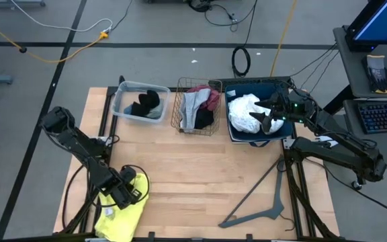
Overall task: Pick & Place Cloths
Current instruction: Put the yellow shirt into the blue laundry organizer
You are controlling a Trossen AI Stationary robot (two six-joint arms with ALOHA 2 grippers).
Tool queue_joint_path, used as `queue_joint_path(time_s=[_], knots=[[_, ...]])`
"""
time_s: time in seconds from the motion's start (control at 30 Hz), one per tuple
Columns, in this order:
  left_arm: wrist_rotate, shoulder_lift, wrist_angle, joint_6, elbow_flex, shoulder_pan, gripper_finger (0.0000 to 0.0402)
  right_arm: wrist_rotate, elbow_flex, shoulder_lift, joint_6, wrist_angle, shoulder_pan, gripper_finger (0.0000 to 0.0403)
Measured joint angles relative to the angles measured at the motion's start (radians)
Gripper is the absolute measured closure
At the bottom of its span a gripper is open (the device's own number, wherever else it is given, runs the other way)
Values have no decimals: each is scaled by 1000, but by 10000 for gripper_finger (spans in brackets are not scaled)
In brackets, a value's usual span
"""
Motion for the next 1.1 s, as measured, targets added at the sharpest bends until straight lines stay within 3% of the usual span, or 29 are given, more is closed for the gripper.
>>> queue_joint_path(time_s=[0.13, 0.3, 0.53, 0.67, 0.8, 0.93, 1.1], knots=[[-59, 0, 9, 48, 10, 0, 368, 0, 0, 0, 0, 0, 0, 119], [-316, -25, 119, 179, 11, 14, 382, 0, 0, 0, 0, 0, 0, 119], [-423, -74, 326, 458, 15, 82, 387, -1, 0, 0, 2, 0, 0, 119], [-442, -81, 482, 660, 16, 135, 387, -22, 0, 0, 23, 1, 0, 119], [-431, -81, 664, 873, 16, 205, 387, -165, 0, 0, 28, 34, 0, 119], [-353, -88, 850, 1092, 17, 279, 387, -309, 0, 0, 55, 115, 21, 119], [-241, -102, 1031, 1277, 20, 371, 387, -314, -13, 1, 78, 245, 114, 119]])
